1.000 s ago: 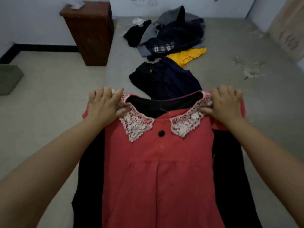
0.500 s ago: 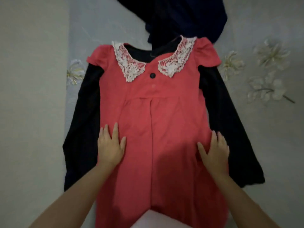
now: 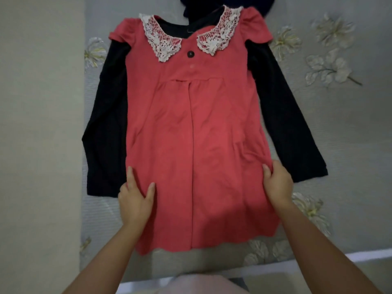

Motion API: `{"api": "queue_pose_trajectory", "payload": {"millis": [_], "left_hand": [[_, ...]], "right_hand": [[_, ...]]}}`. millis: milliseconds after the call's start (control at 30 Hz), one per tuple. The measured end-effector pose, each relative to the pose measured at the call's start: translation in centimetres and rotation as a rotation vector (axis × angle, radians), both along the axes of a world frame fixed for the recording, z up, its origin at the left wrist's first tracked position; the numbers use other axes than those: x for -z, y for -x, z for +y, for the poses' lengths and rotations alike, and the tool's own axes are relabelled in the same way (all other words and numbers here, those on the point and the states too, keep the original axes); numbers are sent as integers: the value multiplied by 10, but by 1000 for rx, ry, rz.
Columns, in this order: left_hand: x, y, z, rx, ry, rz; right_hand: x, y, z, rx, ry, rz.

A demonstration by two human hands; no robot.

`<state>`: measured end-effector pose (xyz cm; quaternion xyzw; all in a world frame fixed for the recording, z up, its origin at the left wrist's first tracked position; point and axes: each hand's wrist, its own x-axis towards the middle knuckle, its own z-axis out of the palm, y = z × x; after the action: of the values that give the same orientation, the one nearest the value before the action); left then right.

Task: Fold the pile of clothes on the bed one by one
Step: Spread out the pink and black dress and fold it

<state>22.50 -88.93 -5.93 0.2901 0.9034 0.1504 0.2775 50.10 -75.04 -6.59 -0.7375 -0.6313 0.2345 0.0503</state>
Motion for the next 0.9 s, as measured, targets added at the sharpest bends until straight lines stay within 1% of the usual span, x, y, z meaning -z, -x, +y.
{"api": "queue_pose_trajectory", "payload": {"millis": [100,133,200,233,267,300,367,400,467,533,600,700,800,833,900], "left_hand": [[-5,-7,-16,7,-43,-71],[-6,-9,-18,16,-52,-81],[-9,-13,-22,21,-69,-63],[-9,-15,-22,9,-72,-50],[-8,-18,-23,-6,-66,-41],[-7,-21,-24,-17,-51,-32],[-3,-29,-25,-25,5,-4],[0,-33,-26,-33,34,10],[5,-39,-30,-29,52,21],[6,-41,-38,19,65,43],[1,-37,-49,75,125,111],[-20,-24,-71,99,224,260],[-36,-20,-104,95,301,351],[-37,-24,-114,99,331,352],[-34,-37,-130,96,419,320]], "right_hand": [[-22,-21,0,88,5,160],[-28,-34,0,126,43,235],[-40,-61,-3,242,172,458],[-41,-74,-7,279,233,509],[-39,-86,-12,254,281,449],[-36,-95,-15,209,312,310],[-26,-108,-24,165,216,13],[-22,-108,-29,164,133,-39],[-13,-102,-43,80,12,-34],[1,-95,-61,-48,51,-92],[8,-92,-71,-135,112,-148],[-3,-102,-61,-176,62,-72],[-17,-127,-53,-198,-5,-103],[-20,-135,-55,-228,16,-114],[-21,-147,-65,-297,125,-127]]}}
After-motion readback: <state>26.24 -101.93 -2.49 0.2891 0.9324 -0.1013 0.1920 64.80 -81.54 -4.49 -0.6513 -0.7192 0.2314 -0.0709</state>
